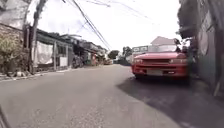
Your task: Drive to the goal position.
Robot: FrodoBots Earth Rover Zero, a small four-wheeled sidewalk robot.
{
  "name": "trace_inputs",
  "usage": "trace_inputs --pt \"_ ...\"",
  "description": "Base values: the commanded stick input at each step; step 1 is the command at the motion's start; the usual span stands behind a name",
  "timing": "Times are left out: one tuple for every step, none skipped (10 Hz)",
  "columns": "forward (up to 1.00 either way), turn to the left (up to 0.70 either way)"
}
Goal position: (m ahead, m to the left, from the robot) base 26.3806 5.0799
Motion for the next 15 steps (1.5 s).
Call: trace_inputs --pt "0.70 0.02" --pt "0.70 0.02" --pt "0.70 0.02" --pt "0.70 0.02" --pt "0.70 0.02" --pt "0.70 0.02" --pt "0.70 0.03" --pt "0.70 0.03" --pt "0.70 0.07" --pt "0.70 0.31" --pt "0.70 0.35" --pt "0.70 0.26" --pt "0.70 0.05" --pt "0.70 0.02" --pt "0.70 0.01"
